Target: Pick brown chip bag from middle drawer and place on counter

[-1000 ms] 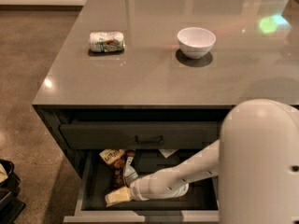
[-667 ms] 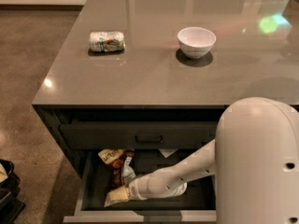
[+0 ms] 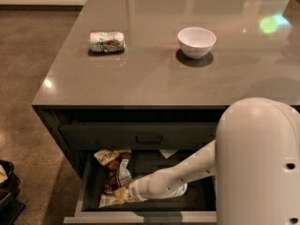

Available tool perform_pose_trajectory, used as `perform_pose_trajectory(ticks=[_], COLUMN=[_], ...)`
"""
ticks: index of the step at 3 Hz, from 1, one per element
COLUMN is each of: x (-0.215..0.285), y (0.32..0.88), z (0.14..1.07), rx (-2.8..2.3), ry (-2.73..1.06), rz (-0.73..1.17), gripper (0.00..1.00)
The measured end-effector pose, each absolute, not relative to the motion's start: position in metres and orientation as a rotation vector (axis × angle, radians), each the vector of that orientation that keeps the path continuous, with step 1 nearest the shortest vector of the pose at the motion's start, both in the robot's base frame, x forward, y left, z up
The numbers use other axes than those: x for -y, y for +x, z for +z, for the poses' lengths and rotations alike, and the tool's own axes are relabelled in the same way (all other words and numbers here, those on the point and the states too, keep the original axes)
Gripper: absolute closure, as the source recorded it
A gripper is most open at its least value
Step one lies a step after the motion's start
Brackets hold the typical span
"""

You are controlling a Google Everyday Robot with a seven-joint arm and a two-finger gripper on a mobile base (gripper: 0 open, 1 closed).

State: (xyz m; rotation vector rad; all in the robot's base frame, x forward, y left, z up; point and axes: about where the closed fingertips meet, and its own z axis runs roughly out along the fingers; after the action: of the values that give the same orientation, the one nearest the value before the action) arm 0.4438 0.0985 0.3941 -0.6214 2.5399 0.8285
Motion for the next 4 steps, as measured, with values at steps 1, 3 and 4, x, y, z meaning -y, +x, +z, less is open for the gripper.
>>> perform_pose_trajectory(ticks=[1,3,4], x=[-0.099,-0.096,-0.081], y=[0.444,0.443,0.441], z=[0.394,0.414,0.447], rx=[-2.54,-2.521,-2.53], ry=[-0.621,-0.681,-0.698], rz=[0.829,0.855,0.848], gripper=[0.89,1.0,1.0])
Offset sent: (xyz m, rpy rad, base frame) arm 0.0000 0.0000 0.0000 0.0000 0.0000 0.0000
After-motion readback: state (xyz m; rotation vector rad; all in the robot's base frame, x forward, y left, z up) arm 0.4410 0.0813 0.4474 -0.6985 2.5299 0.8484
